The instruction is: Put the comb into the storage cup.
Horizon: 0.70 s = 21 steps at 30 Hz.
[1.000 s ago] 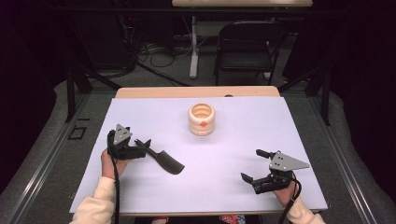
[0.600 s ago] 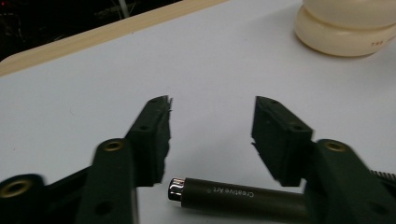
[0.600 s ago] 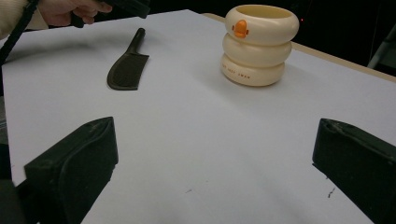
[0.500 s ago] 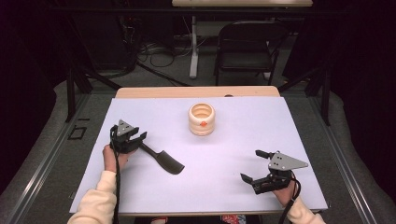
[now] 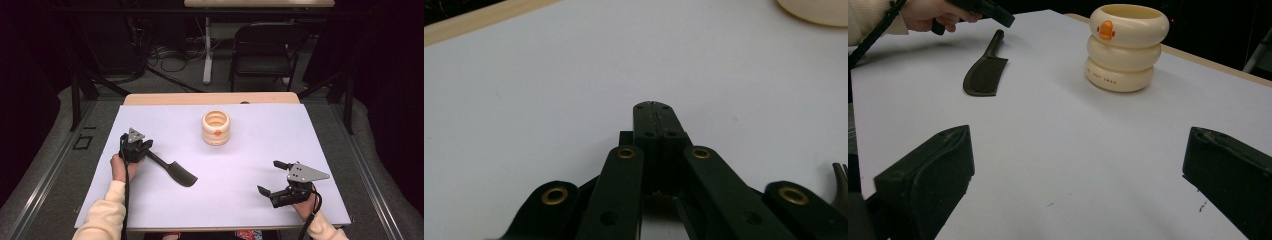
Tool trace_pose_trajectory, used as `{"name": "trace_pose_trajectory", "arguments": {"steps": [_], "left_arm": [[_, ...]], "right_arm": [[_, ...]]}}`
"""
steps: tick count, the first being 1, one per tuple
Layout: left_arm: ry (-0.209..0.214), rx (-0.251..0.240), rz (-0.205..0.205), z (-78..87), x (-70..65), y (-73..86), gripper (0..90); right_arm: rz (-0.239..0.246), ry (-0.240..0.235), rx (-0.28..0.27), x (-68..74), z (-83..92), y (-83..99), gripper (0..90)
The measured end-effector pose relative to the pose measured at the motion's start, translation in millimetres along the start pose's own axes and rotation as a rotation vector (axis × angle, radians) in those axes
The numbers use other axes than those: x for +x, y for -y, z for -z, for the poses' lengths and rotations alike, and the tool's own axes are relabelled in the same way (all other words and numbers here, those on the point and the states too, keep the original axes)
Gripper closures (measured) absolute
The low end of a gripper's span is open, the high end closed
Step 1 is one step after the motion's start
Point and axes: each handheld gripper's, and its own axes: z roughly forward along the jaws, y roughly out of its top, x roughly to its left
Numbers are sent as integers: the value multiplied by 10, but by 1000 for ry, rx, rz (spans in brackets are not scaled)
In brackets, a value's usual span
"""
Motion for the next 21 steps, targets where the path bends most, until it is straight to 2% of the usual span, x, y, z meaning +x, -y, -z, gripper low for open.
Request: {"name": "trace_pose_trajectory", "arguments": {"steps": [3,11,16,21], "left_arm": [[-1,-2,9,-10,21,-10,900],[-3,60,11,-79,38,13,900],[-11,93,-6,-90,26,11,900],[-1,104,-18,-92,19,13,900]], "right_arm": [[4,-1,0,3,1,-1,0],[1,0,1,-2,0,1,0],[4,1,2,1,3,0,0],[2,3,4,-5,4,3,0]]}}
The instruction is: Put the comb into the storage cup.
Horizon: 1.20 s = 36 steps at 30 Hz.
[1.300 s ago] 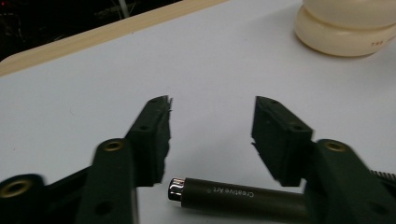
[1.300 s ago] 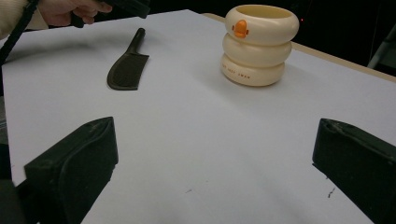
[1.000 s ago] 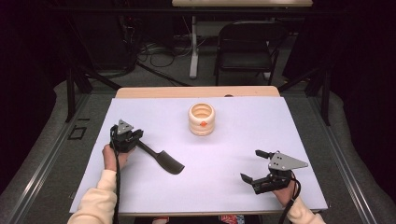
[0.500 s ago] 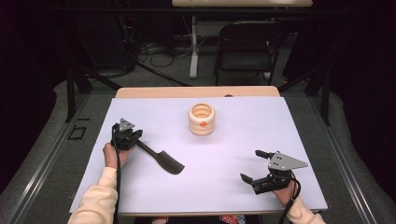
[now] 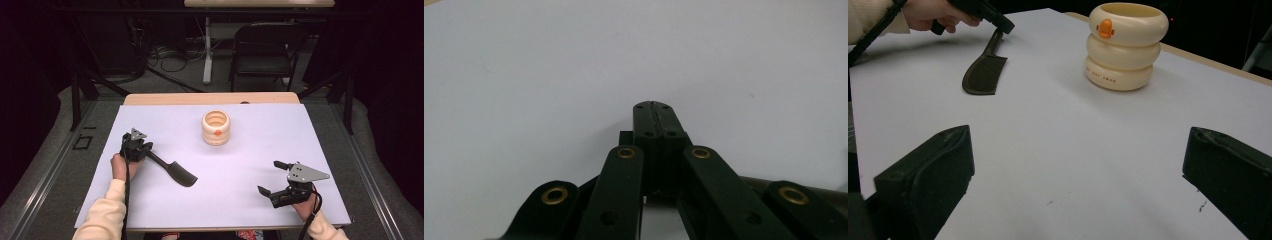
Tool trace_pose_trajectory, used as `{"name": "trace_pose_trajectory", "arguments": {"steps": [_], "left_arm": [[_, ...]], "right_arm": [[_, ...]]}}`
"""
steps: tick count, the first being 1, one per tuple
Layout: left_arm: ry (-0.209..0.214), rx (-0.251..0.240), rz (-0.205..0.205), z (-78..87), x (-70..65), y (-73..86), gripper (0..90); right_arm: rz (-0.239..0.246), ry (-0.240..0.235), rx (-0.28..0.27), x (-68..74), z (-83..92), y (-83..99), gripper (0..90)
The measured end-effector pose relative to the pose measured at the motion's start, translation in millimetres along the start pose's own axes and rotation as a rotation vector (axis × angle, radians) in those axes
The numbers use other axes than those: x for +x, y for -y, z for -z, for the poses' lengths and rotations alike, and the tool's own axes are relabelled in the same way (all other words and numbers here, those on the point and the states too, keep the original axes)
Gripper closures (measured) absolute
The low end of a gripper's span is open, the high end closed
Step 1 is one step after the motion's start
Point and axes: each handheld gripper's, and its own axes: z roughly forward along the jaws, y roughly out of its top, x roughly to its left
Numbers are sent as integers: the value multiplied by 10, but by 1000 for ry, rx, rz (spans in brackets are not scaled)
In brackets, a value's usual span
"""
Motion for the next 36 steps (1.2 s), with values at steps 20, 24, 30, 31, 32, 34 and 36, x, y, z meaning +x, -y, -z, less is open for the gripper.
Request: {"name": "trace_pose_trajectory", "arguments": {"steps": [20,24,30,31,32,34,36], "left_arm": [[30,44,-30,58,-18,71,900],[39,50,-26,78,-32,82,900],[44,63,-35,105,-52,108,900],[44,63,-35,105,-52,108,900],[45,64,-41,117,-55,112,900],[46,68,-43,129,-60,116,900],[48,69,-42,134,-68,123,900]], "right_arm": [[2,7,3,-1,15,1,0],[2,6,4,-2,14,1,0],[2,6,2,-2,12,1,0],[2,6,5,-2,15,0,0],[2,7,5,-3,14,0,0],[2,7,4,-3,13,0,0],[3,7,6,-3,14,0,0]]}}
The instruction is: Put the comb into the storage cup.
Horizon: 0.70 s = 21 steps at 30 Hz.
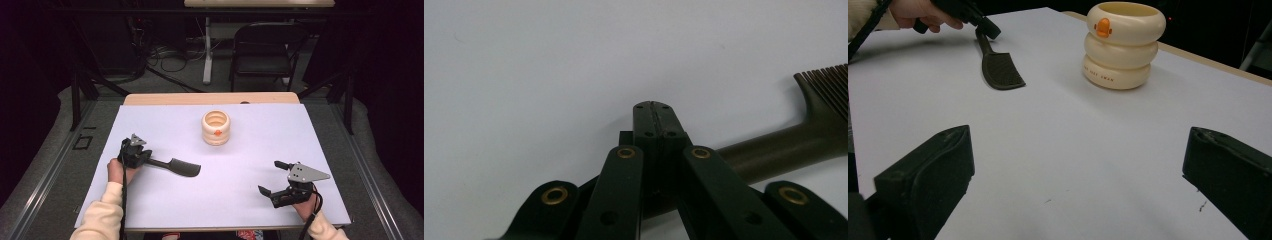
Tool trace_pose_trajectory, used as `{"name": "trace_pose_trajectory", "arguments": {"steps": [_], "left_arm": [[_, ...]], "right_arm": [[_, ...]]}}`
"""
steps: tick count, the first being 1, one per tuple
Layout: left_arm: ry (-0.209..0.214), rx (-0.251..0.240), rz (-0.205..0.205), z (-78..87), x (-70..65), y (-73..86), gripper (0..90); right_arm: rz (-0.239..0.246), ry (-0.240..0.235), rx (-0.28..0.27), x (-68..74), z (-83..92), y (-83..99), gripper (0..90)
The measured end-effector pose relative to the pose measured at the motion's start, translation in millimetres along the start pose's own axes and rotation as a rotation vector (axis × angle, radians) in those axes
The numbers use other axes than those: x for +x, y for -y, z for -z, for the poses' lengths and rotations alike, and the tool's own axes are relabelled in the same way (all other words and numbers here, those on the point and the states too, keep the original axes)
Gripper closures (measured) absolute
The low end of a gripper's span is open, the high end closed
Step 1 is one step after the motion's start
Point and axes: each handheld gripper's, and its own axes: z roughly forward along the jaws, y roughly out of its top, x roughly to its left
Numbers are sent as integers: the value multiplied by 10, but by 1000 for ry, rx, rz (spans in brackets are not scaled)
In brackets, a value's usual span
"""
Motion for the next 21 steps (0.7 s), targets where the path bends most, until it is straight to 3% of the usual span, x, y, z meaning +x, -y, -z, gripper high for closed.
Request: {"name": "trace_pose_trajectory", "arguments": {"steps": [21], "left_arm": [[27,37,-32,68,-103,38,900]], "right_arm": [[-2,0,0,1,-1,-2,0]]}}
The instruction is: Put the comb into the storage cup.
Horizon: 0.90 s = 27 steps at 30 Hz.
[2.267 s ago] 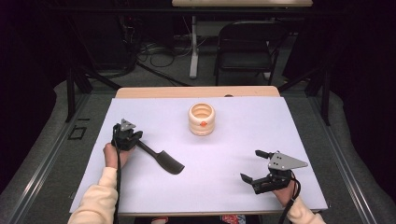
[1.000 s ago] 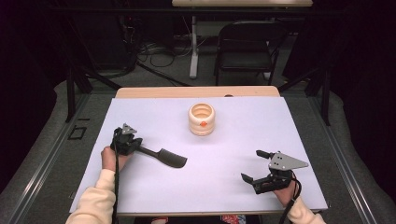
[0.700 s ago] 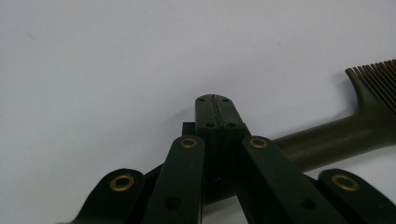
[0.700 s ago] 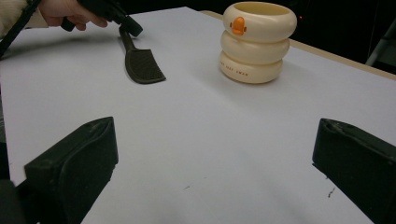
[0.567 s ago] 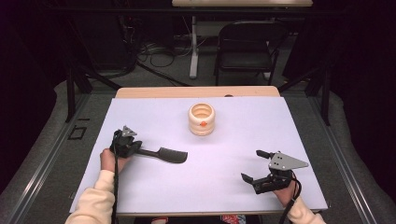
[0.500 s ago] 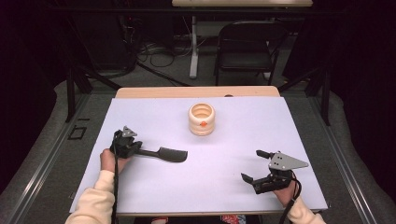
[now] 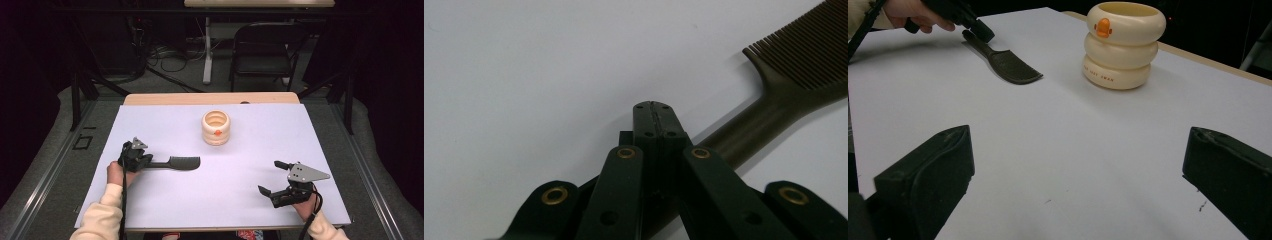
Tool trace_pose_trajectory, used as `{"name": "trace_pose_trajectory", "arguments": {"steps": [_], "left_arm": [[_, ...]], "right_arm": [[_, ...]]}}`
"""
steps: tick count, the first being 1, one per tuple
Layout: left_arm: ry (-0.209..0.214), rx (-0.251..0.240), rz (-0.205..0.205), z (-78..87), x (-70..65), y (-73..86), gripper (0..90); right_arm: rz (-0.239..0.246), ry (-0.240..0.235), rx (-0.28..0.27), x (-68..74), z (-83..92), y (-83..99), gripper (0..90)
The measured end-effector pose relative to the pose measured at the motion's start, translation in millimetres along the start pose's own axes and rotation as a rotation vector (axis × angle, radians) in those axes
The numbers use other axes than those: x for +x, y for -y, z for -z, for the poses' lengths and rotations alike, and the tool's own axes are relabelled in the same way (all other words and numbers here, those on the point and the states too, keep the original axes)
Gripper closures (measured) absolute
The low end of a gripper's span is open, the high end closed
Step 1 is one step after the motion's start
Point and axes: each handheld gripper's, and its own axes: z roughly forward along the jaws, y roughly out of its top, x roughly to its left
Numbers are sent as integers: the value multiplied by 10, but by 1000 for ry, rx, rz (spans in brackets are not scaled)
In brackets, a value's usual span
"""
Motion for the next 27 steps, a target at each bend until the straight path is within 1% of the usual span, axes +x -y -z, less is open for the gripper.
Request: {"name": "trace_pose_trajectory", "arguments": {"steps": [20,27], "left_arm": [[22,25,-19,47,-63,23,900],[32,32,-13,52,-80,30,900]], "right_arm": [[-4,0,3,1,-1,-2,0],[-4,-1,0,1,-4,-2,0]]}}
